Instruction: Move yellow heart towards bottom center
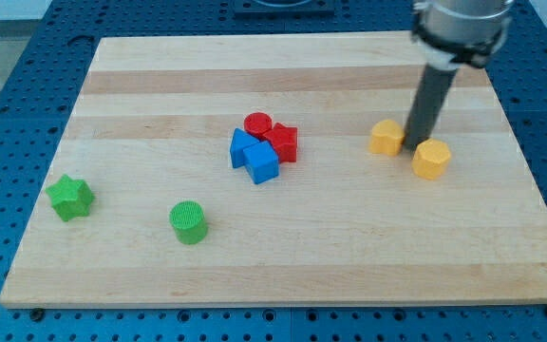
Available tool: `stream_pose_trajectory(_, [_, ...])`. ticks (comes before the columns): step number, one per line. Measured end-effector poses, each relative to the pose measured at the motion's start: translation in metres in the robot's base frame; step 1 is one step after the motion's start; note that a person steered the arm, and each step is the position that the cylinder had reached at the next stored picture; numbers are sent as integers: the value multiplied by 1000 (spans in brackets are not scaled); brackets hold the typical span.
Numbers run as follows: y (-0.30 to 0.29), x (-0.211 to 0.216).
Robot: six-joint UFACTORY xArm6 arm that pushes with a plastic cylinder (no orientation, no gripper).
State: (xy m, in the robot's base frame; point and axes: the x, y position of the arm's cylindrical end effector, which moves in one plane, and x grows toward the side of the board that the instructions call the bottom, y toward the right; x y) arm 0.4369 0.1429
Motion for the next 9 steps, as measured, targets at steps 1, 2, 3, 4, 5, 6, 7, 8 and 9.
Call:
stream_pose_trajectory(1, [-18,13])
stream_pose_trajectory(2, [-8,4])
stream_pose_trajectory(3, [19,-28])
stream_pose_trajectory(4, [27,-63])
stream_pose_trajectory(5, [-1,-55])
stream_pose_trajectory(6, [-14,-13])
stream_pose_trajectory(7, [-19,18])
stream_pose_trajectory(8, [-30,22])
stream_pose_trajectory(9, [-21,4])
